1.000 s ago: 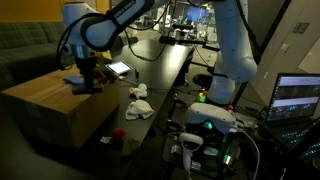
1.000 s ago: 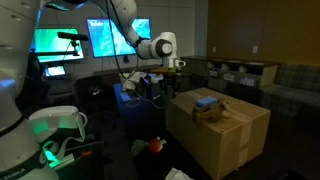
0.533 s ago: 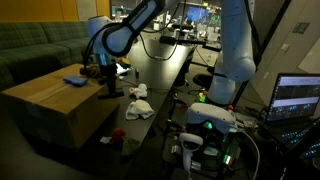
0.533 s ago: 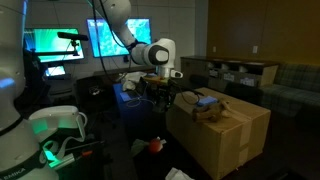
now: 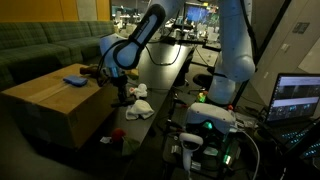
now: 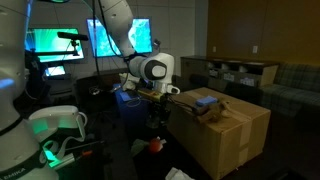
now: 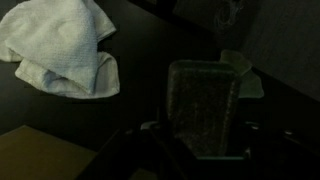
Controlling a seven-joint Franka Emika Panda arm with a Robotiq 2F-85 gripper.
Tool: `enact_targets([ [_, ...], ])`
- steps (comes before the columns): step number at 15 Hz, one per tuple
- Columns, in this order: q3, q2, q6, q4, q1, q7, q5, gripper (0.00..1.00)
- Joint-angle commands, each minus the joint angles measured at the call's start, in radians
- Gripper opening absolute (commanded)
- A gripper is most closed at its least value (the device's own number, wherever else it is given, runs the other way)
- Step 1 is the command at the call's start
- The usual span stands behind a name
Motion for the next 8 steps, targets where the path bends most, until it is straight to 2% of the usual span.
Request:
enact_targets([
  [1, -0.024, 0.078, 0.093, 0.009, 0.027, 0.085, -0.016, 0.31],
  [8, -0.052, 0.197, 0.181, 0.019, 0.060, 0.157, -0.027, 0.31],
])
